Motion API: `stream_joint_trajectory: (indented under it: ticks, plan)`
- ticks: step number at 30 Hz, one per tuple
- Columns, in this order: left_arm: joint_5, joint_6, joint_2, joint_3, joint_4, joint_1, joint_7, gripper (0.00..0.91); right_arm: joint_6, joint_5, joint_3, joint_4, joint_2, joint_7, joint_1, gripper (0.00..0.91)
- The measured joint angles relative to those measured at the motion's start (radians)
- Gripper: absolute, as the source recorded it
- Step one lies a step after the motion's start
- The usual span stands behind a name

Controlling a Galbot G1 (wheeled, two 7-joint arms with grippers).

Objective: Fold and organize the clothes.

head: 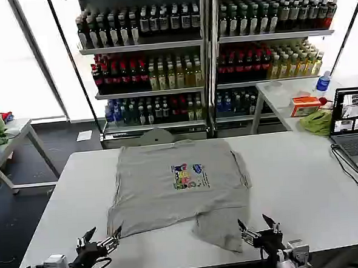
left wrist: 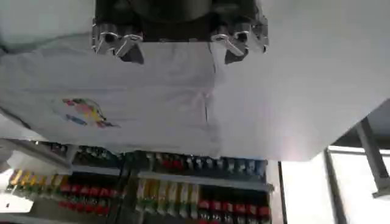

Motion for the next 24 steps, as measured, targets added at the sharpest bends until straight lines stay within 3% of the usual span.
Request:
stream_joint_trajectory:
  ticks: [5, 6, 7, 8, 9, 10, 14, 18, 24]
  plan:
    - [-0.021, 0.017, 0.008, 0.024, 0.029, -0.026, -0.016, 0.907, -0.017, 0.005, -0.032, -0.013, 0.015, 0.018, 0.018, 0.887]
    - [-0.023, 0.019, 0.009, 0.026, 0.033, -0.031, -0.02, 0.756, -0.019, 0.006, -0.038, -0.016, 0.016, 0.021, 0.02, 0.433]
    - [-0.027, 0.021, 0.009, 0.028, 0.037, -0.034, -0.022, 0.645, -0.022, 0.006, -0.043, -0.018, 0.018, 0.023, 0.022, 0.433]
    - [-0.031, 0.023, 0.01, 0.03, 0.043, -0.038, -0.024, 0.504, -0.024, 0.005, -0.048, -0.02, 0.018, 0.025, 0.023, 0.131]
    - [-0.034, 0.024, 0.01, 0.031, 0.047, -0.04, -0.026, 0.474, -0.025, 0.005, -0.054, -0.022, 0.02, 0.027, 0.025, 0.101]
    - [-0.037, 0.025, 0.01, 0.033, 0.05, -0.041, -0.028, 0.393, -0.027, 0.004, -0.058, -0.024, 0.022, 0.028, 0.027, 0.0]
    - [-0.046, 0.023, 0.011, 0.039, 0.061, -0.043, -0.034, 0.161, -0.03, 0.003, -0.072, -0.029, 0.024, 0.032, 0.028, 0.0]
    - [-0.05, 0.021, 0.009, 0.049, 0.067, -0.044, -0.035, 0.02, -0.029, 0.005, -0.08, -0.033, 0.027, 0.034, 0.028, 0.0]
    - [-0.055, 0.014, 0.007, 0.059, 0.08, -0.054, -0.033, 0.03, -0.022, 0.014, -0.084, -0.036, 0.025, 0.032, 0.026, 0.0]
